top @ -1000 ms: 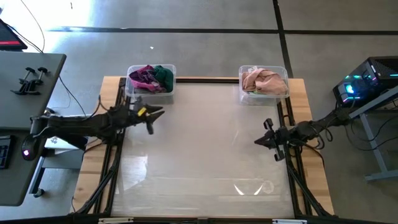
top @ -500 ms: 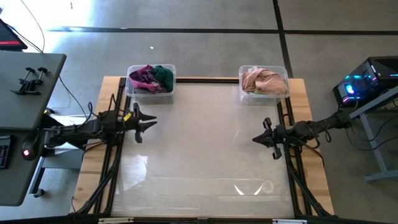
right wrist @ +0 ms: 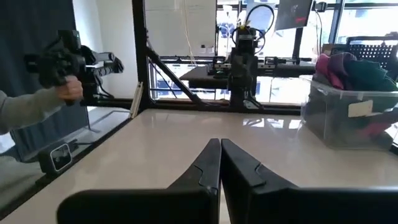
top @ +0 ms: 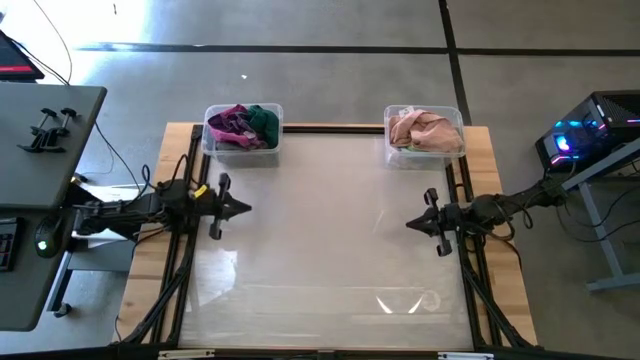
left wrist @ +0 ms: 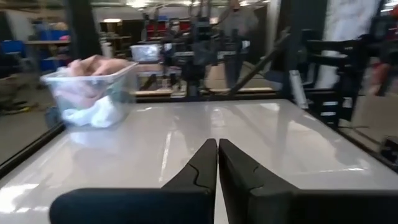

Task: Sort towels by color in basket
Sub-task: Return to Home Position

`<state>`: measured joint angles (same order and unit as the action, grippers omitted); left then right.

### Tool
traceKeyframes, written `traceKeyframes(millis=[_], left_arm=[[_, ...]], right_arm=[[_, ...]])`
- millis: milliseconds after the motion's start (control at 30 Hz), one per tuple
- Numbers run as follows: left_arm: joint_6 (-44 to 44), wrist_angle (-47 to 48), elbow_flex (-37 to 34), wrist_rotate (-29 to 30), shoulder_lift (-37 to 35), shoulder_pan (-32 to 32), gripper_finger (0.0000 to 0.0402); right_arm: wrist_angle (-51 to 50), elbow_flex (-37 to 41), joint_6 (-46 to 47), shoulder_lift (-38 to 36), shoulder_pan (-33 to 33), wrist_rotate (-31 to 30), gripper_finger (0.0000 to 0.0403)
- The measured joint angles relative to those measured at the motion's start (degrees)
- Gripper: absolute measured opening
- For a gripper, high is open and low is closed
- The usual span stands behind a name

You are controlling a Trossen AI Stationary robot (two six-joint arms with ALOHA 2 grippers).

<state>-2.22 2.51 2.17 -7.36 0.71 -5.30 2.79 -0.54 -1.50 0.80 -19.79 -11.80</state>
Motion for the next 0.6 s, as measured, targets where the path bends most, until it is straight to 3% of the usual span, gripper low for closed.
traceKeyframes(millis=[233, 367, 433, 533, 600], left_arm=[[-0.92, -1.32, 0.0, -1.59, -0.5, 2.1, 0.0001], [-0.11, -2.15, 0.0, -1.57, -0.52, 2.1, 0.0], [0.04, -2.35, 0.0, -1.57, -0.52, 2.1, 0.0], [0.52, -2.38, 0.0, -1.55, -0.52, 2.1, 0.0], [0.53, -2.01, 0.0, -1.55, -0.52, 2.1, 0.0]], right_arm=[[0.94, 0.0, 4.53, 0.01, 0.11, -1.34, 0.0], [2.09, 0.02, 16.95, -0.52, 2.46, -20.96, 0.0], [1.3, 0.02, 19.46, -0.26, 4.46, -27.19, 0.0], [1.39, 0.02, 18.49, -0.05, 7.91, -26.37, 0.0], [1.33, 0.02, 17.61, 0.33, 9.47, -19.7, 0.0]])
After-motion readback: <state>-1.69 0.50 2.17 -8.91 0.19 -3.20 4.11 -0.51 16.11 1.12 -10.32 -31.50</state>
